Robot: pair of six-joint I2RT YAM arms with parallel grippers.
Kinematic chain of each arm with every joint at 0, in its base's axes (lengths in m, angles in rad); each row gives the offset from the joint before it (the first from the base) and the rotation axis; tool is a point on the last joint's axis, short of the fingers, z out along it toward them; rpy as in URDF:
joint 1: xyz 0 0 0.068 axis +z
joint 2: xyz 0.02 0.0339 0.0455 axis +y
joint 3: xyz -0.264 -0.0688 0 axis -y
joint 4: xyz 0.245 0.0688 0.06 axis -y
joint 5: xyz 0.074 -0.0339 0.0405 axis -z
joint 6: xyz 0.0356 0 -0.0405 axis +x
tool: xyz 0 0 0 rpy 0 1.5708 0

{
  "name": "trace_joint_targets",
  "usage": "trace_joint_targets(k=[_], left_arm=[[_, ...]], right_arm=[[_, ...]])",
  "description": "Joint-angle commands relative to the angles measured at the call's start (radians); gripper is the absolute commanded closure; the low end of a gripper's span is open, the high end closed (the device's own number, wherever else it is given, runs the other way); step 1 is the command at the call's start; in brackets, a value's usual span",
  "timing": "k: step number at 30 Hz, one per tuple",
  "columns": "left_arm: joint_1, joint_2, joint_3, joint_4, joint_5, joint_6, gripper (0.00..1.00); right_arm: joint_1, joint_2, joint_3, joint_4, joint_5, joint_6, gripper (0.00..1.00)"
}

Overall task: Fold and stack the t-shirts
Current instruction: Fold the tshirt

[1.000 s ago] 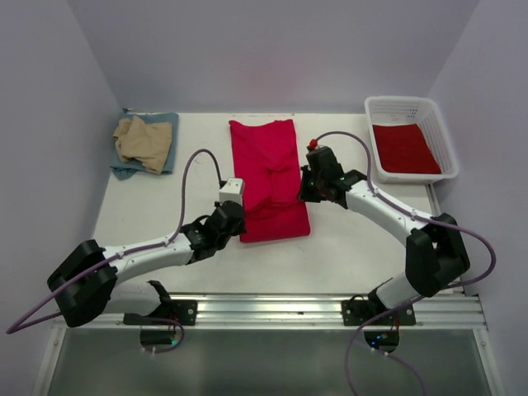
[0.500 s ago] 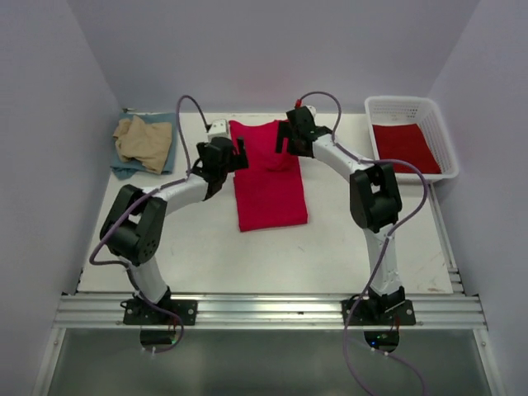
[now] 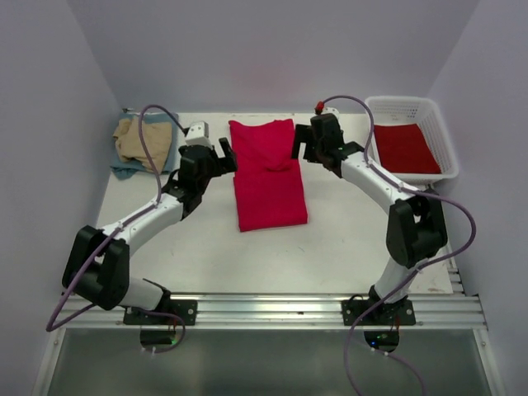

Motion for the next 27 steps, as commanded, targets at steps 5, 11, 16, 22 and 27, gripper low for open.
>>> trace_joint_targets(k=[5, 11, 16, 22, 27], left_arm=[[-0.011, -0.068, -0.206, -0.086, 0.226, -0.096, 0.0], [-0.035, -0.234, -0.403, -0.084, 0.292, -0.138, 0.0], [-0.035, -0.331, -0.544, 0.017, 0.37, -0.165, 0.0], [-0.02, -0.265, -0.653, 0.221, 0.527, -0.236, 0.0], [0.044, -0.103, -0.694, 0.422, 0.672, -0.285, 0.0]], right_arm=[[0.003, -0.133, -0.172, 0.023, -0.114, 0.06, 0.06], [0.003, -0.248, -0.384, 0.07, -0.232, 0.105, 0.07], [0.004, -0.302, -0.488, 0.099, -0.34, 0.12, 0.08], [0.0, -0.293, -0.547, 0.159, -0.436, 0.135, 0.07], [-0.023, -0.263, -0.578, 0.219, -0.508, 0.152, 0.07]])
